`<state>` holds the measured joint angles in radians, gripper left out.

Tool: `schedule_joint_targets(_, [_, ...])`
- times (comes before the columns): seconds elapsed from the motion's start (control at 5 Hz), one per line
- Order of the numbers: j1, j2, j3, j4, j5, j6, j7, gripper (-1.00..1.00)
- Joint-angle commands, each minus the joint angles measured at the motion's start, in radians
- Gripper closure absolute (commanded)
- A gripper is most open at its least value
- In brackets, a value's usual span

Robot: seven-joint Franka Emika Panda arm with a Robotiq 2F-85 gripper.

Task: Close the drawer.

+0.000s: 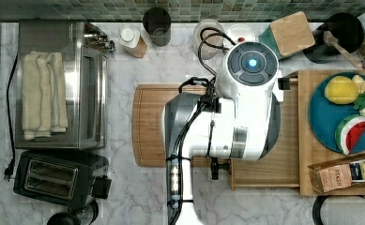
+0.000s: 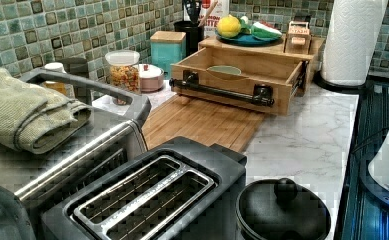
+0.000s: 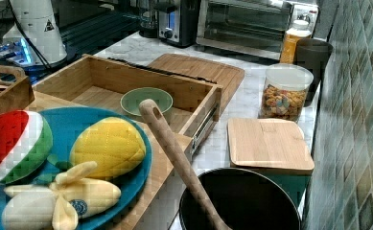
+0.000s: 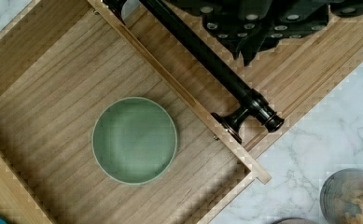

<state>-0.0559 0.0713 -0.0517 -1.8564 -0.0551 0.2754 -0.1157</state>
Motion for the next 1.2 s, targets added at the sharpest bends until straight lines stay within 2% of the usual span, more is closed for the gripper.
schedule_joint_targets(0.2, [0.0,0.0,-0.001,0.0,0.0,0.0,0.0,1.0])
schedule_joint_targets(0.4, [-0.016,-0.048,-0.001,-0.083,0.092,0.064,-0.208,1.0])
schedule_joint_targets(0.6, [0.014,-0.098,0.021,-0.168,0.111,0.141,-0.283,1.0])
schedule_joint_targets(1.2, [0.134,-0.204,0.127,-0.366,0.09,0.365,-0.288,1.0])
